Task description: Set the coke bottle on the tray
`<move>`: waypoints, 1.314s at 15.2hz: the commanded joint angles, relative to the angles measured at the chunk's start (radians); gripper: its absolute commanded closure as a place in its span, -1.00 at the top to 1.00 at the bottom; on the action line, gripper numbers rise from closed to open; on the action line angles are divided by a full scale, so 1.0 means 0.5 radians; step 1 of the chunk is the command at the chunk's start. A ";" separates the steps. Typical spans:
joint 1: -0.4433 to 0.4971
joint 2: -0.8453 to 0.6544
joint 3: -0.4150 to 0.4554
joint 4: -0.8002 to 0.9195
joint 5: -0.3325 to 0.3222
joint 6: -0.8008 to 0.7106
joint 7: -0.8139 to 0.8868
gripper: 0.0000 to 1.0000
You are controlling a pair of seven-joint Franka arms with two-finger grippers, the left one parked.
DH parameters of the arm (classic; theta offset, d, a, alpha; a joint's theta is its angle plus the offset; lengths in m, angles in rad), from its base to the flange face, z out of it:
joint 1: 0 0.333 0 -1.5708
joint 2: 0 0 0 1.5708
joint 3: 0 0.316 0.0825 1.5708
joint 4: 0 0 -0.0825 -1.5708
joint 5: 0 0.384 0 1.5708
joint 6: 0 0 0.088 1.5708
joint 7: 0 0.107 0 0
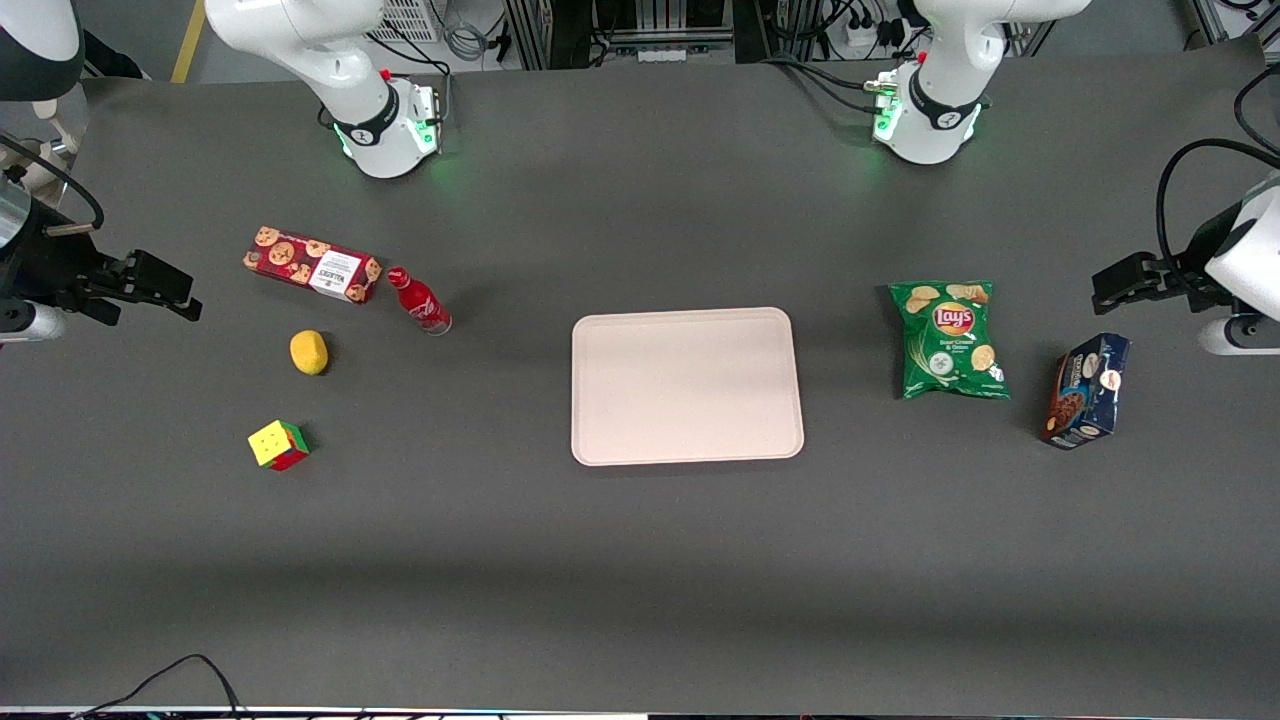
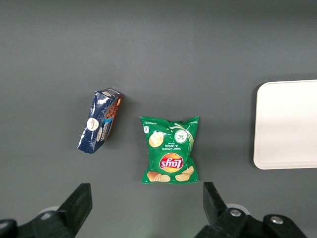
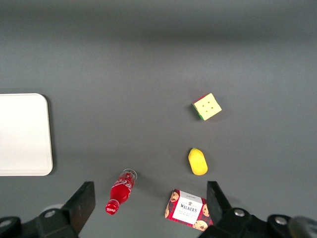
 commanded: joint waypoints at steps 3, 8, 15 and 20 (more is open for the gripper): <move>0.009 0.038 -0.005 0.052 -0.024 -0.046 -0.048 1.00; 0.049 -0.020 0.056 -0.146 -0.018 -0.046 -0.026 1.00; 0.046 -0.587 0.350 -1.274 -0.018 0.656 0.249 1.00; 0.046 -0.664 0.513 -1.784 -0.021 1.171 0.348 1.00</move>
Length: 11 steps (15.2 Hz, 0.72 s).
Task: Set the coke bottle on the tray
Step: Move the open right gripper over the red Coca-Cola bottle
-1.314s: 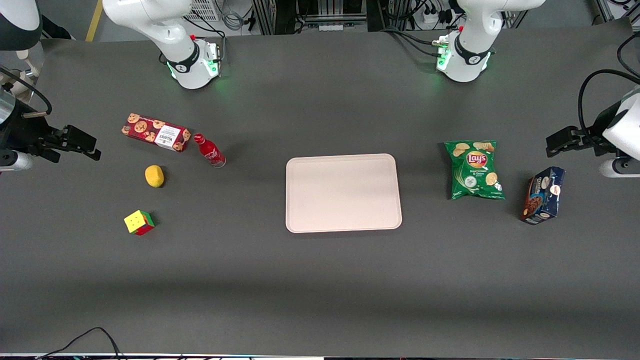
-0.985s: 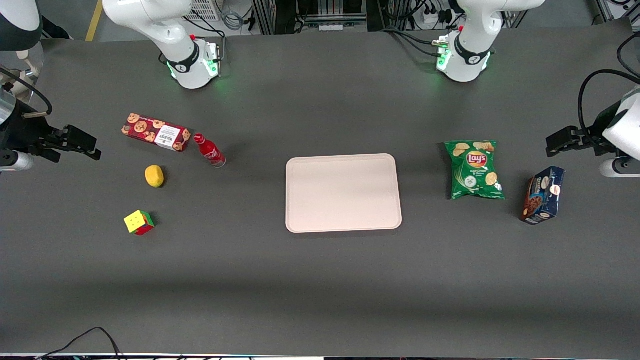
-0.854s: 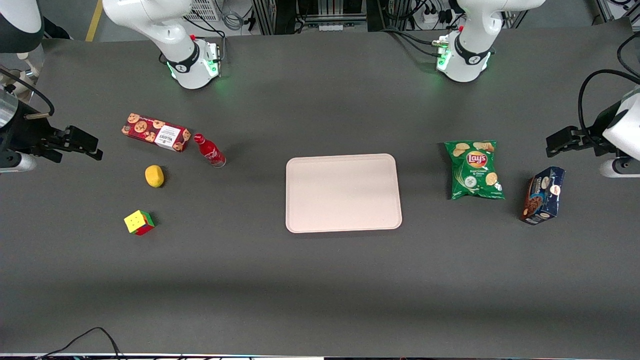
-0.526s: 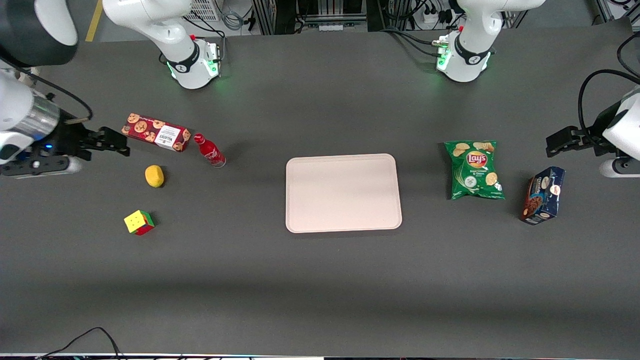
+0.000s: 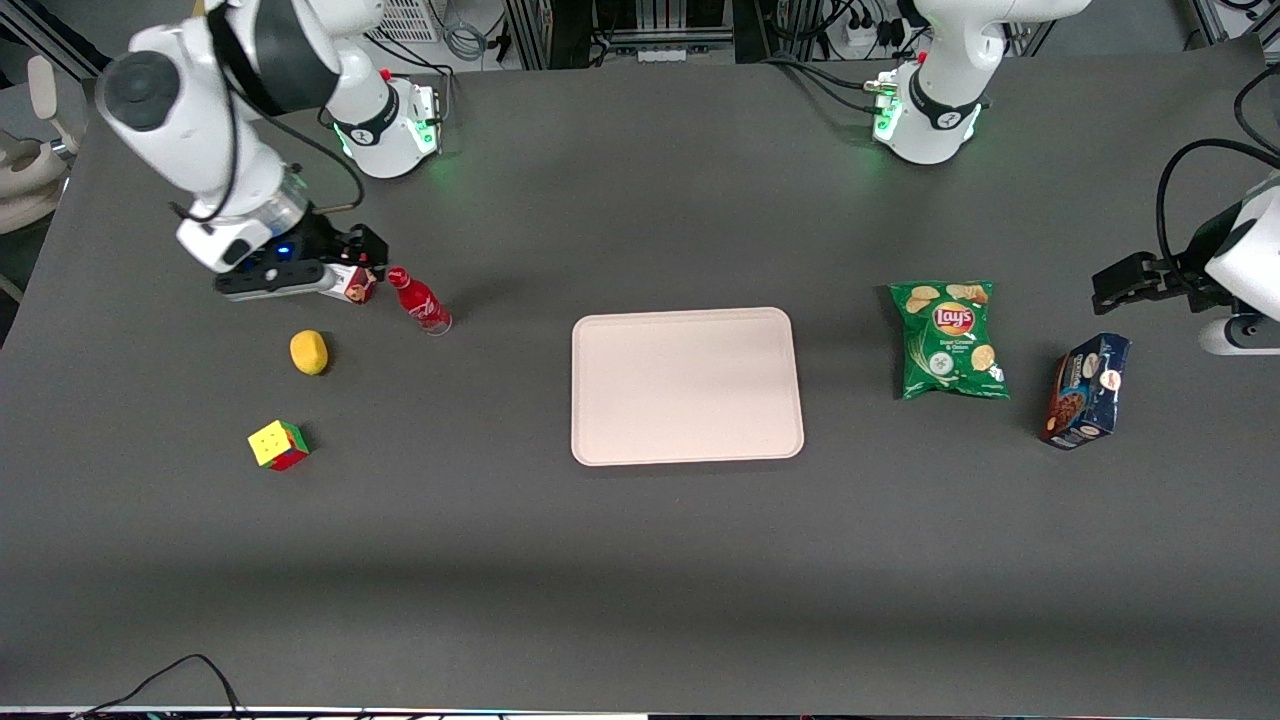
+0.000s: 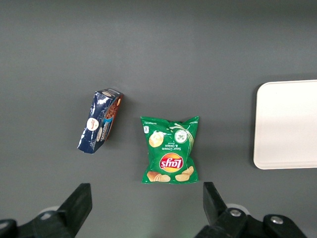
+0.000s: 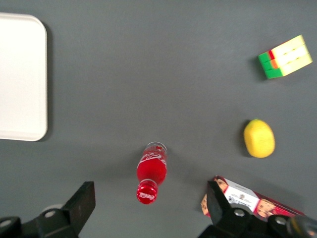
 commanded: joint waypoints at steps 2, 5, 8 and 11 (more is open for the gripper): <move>0.003 -0.076 0.053 -0.450 -0.021 0.472 0.051 1.00; 0.003 -0.026 0.069 -0.527 -0.021 0.586 0.054 1.00; 0.006 0.013 0.087 -0.591 -0.021 0.672 0.057 1.00; 0.006 0.035 0.194 -0.613 -0.021 0.678 0.152 1.00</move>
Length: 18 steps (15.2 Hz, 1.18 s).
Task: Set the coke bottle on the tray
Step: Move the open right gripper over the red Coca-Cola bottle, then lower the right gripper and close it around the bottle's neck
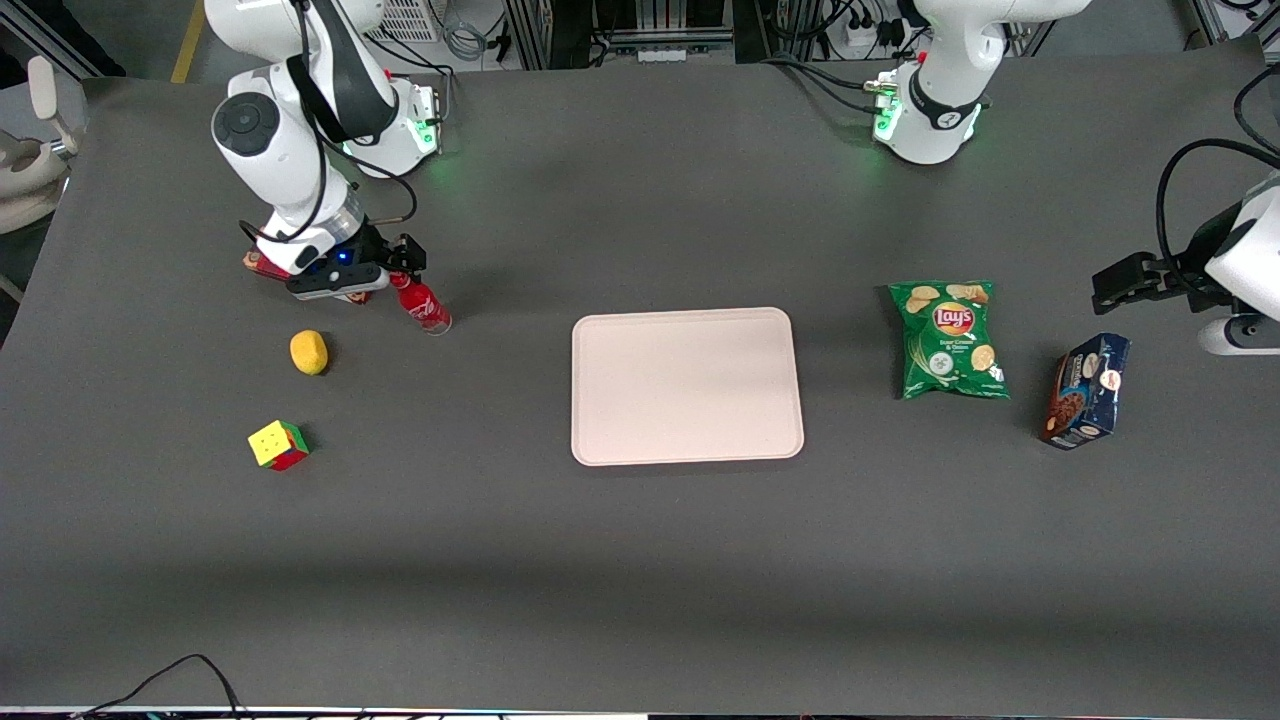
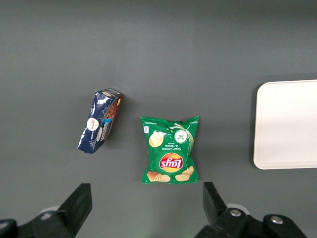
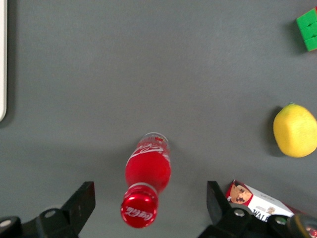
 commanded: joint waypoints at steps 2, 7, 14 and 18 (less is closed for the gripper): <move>0.003 0.052 0.110 -0.032 -0.021 0.074 0.139 1.00; -0.007 0.088 0.107 -0.032 -0.021 0.093 0.123 1.00; -0.019 0.098 0.107 -0.035 -0.025 0.093 0.102 0.39; -0.022 0.101 0.107 -0.032 -0.025 0.084 0.084 -0.37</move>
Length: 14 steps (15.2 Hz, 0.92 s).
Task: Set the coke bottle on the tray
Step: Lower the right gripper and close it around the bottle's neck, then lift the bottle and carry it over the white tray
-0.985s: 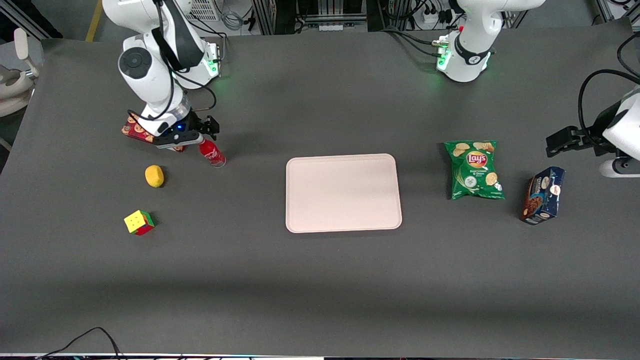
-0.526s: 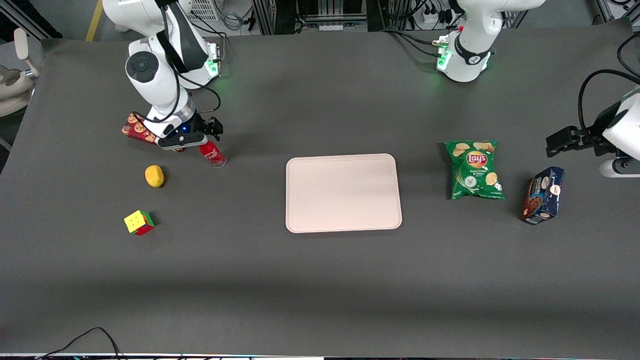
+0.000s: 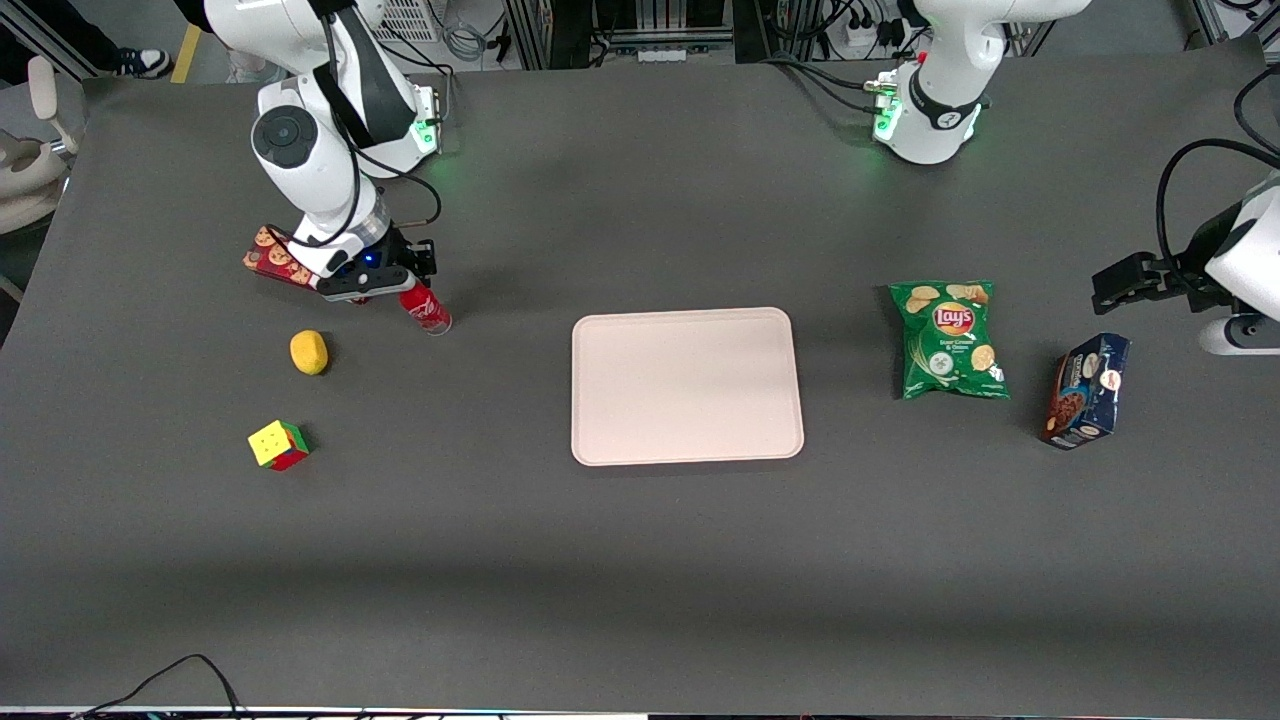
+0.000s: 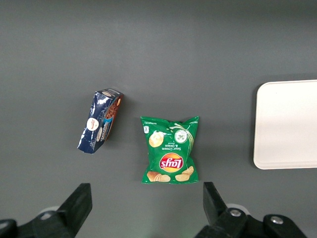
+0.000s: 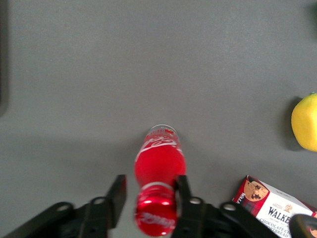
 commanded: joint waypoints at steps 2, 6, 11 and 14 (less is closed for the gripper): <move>-0.023 0.009 -0.002 -0.007 -0.024 0.025 -0.039 -0.64; -0.026 0.006 -0.002 -0.001 -0.024 0.007 -0.036 -1.00; -0.026 -0.110 -0.020 0.222 -0.024 -0.397 -0.040 -1.00; -0.026 -0.123 -0.029 0.568 -0.021 -0.777 -0.040 -1.00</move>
